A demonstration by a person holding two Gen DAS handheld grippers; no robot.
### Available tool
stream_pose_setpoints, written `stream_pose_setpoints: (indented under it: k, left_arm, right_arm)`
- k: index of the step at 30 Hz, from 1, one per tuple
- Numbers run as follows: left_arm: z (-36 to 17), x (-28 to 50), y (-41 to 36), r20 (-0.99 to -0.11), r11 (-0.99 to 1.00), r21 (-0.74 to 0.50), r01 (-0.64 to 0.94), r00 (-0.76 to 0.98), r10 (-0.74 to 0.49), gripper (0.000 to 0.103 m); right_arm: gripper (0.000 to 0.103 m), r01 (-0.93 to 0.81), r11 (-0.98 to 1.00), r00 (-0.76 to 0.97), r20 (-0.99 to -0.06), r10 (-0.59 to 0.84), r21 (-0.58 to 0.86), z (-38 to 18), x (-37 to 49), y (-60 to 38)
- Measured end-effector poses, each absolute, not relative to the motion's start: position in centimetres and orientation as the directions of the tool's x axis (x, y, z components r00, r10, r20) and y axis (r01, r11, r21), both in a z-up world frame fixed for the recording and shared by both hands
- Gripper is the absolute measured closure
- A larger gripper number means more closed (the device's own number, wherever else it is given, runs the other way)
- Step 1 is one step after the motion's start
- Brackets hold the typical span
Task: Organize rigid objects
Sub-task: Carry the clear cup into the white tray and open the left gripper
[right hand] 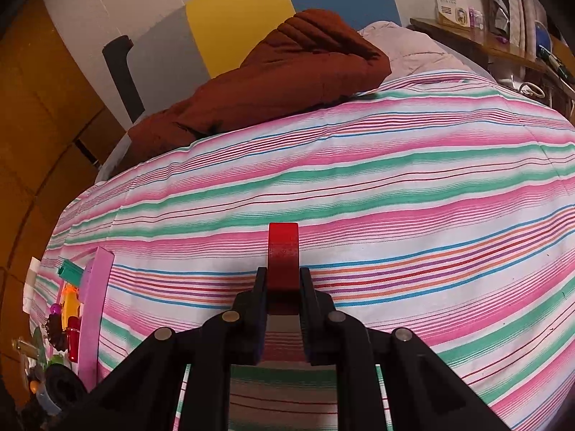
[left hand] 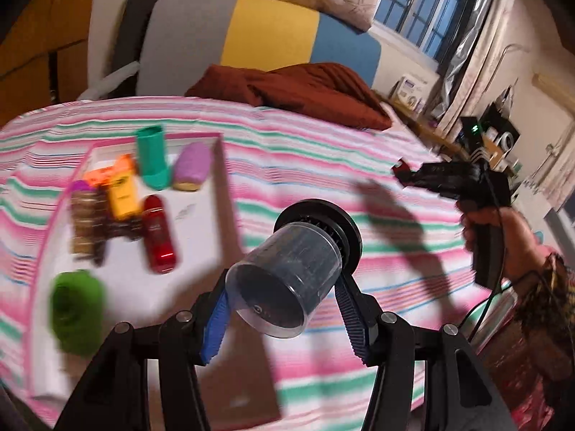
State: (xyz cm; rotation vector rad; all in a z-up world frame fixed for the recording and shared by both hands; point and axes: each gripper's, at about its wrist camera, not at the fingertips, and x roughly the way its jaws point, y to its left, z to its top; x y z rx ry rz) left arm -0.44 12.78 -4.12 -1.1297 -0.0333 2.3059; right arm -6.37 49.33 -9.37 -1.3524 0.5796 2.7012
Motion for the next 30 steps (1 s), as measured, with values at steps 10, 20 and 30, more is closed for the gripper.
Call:
stream_pose_setpoints:
  k: [10,20,30]
  left_arm:
    - [-3.5,-0.5,7.3,-0.818,-0.897,-0.053,-0.438,-0.496,0.291,0.046]
    - [-4.3,-0.4,9.6,-0.849,-0.819,0.254,-0.515,-0.524,0.066,0.045]
    - [-3.2,-1.3,9.8,-0.858,-0.837,0.231,-0.497,-0.509,0.066,0.016]
  right_arm:
    - [0.089,-0.204,-0.931,-0.613,-0.781,-0.119,0.302,-9.2,-6.3,48.8]
    - [0.089,-0.208,-0.929,-0.603,-0.788,-0.124,0.305,-9.4,-6.3,48.8]
    - [0.089,-0.213,-0.923,-0.601,-0.788,-0.135,0.321,-9.5,-6.3,49.0]
